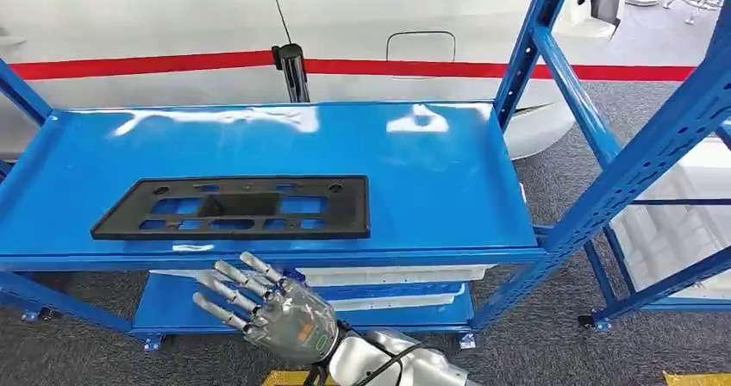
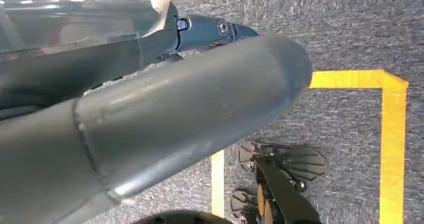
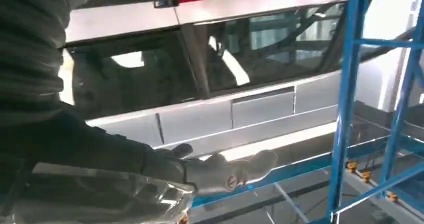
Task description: Take the parts from the cabinet and place them on the table.
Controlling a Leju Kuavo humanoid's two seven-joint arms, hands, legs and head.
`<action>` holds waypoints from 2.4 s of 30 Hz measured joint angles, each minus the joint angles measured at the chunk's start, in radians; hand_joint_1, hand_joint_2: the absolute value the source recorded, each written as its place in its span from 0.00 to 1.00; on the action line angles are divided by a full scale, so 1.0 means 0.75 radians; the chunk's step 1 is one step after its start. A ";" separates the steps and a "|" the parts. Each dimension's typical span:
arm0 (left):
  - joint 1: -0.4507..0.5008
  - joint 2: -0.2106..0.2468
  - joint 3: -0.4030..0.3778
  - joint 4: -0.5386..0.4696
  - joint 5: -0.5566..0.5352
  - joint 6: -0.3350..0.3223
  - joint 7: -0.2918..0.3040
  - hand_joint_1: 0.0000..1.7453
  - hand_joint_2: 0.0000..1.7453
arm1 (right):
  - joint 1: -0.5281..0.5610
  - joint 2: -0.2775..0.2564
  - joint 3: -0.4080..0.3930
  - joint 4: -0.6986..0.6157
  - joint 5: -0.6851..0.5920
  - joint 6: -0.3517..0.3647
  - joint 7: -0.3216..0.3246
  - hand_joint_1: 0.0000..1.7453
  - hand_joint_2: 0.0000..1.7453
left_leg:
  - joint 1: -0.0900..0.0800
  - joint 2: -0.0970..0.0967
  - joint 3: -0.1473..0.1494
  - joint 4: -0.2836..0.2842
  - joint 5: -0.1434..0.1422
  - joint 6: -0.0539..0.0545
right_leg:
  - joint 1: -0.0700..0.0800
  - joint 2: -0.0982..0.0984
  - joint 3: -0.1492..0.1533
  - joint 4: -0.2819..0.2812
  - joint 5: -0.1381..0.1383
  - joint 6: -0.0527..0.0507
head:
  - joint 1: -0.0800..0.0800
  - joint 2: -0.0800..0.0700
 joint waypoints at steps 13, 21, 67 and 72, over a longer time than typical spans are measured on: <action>-0.001 -0.005 0.009 0.000 0.020 0.031 -0.001 0.00 0.00 | 0.052 0.120 -0.148 0.120 -0.014 -0.001 -0.183 0.00 1.00 | 0.008 0.002 0.004 -0.002 -0.004 -0.027 | 0.009 0.001 0.003 0.001 -0.005 -0.012 | 0.001 0.000; -0.001 -0.013 0.038 0.000 0.034 0.053 0.013 0.00 0.00 | 0.002 0.259 -0.274 0.290 -0.033 0.000 -0.258 0.00 1.00 | 0.004 0.002 0.004 -0.002 -0.004 -0.027 | 0.007 0.001 0.003 0.000 -0.005 -0.012 | 0.001 0.000; -0.010 -0.006 -0.033 0.000 -0.143 -0.044 0.008 0.00 0.00 | -0.342 0.141 -0.394 1.031 0.000 0.020 0.596 1.00 1.00 | -0.005 0.003 0.049 -0.002 -0.022 -0.022 | 0.000 0.002 0.033 -0.004 -0.019 -0.011 | 0.001 0.000; -0.011 -0.006 -0.033 0.000 -0.151 -0.044 0.007 0.00 0.00 | -0.342 0.136 -0.405 1.028 0.000 -0.001 0.580 1.00 1.00 | -0.005 0.003 0.049 -0.002 -0.022 -0.022 | 0.000 0.002 0.033 -0.004 -0.019 -0.011 | 0.001 0.000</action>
